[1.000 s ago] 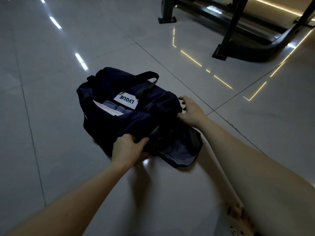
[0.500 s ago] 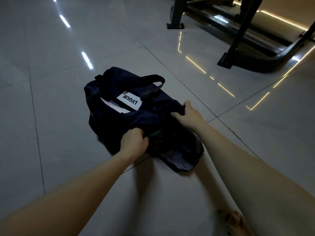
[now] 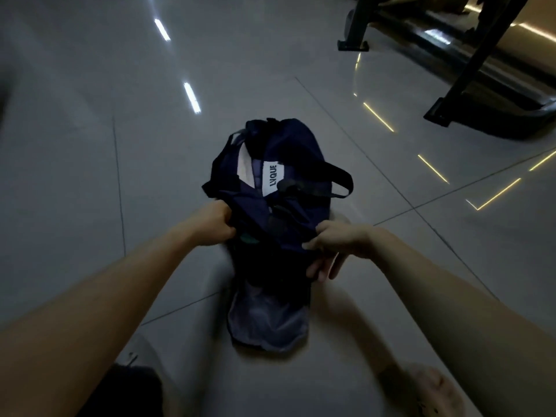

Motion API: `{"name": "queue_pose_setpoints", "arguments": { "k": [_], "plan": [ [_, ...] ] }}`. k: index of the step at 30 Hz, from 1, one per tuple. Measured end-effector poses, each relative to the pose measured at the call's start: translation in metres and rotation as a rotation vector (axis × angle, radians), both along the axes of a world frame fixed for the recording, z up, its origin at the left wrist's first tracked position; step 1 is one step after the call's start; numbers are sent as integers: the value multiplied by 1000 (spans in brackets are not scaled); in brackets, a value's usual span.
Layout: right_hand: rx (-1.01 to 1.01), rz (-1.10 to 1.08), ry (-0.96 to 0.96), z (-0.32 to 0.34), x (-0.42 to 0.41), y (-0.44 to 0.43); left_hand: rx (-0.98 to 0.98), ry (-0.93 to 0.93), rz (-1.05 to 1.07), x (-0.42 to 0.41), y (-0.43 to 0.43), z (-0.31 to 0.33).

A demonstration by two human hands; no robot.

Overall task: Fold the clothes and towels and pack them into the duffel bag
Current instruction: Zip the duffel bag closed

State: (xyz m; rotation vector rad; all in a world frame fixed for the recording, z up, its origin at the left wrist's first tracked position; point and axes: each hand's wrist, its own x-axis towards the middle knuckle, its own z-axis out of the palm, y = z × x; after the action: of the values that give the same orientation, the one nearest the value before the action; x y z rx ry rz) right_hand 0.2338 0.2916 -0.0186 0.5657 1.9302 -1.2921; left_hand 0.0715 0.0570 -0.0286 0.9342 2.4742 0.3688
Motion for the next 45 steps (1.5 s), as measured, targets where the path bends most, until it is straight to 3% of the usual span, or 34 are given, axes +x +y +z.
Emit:
{"name": "queue_pose_setpoints", "arguments": {
  "k": [5,7,11,14,17,23,25,29,33,41,45],
  "plan": [
    [12,255,-101,20,-5,-11,-61,-98,90,10,-27,1],
    [55,190,-48,34,-17,-5,-71,-201,126,4,-37,2],
    [366,-180,386,39,-56,7,0,-302,395,-12,-41,13],
    [644,-184,601,35,-92,10,170,-146,624,-30,-34,20],
    [776,-99,691,36,-126,13,226,2,631,-31,-16,27],
    [942,7,620,13,-198,67,-228,-75,418,-27,19,15],
    [922,-6,546,0,-216,88,-323,-66,376,-24,22,14],
    [883,2,425,-27,-235,101,-289,-181,336,-17,21,9],
    [997,-25,514,-35,-244,101,-241,-216,299,-16,15,5],
    [710,-249,460,9,-183,173,-317,-89,160,-11,23,12],
    [516,-318,235,27,-103,200,-273,63,69,-13,29,19]
  ]
}}
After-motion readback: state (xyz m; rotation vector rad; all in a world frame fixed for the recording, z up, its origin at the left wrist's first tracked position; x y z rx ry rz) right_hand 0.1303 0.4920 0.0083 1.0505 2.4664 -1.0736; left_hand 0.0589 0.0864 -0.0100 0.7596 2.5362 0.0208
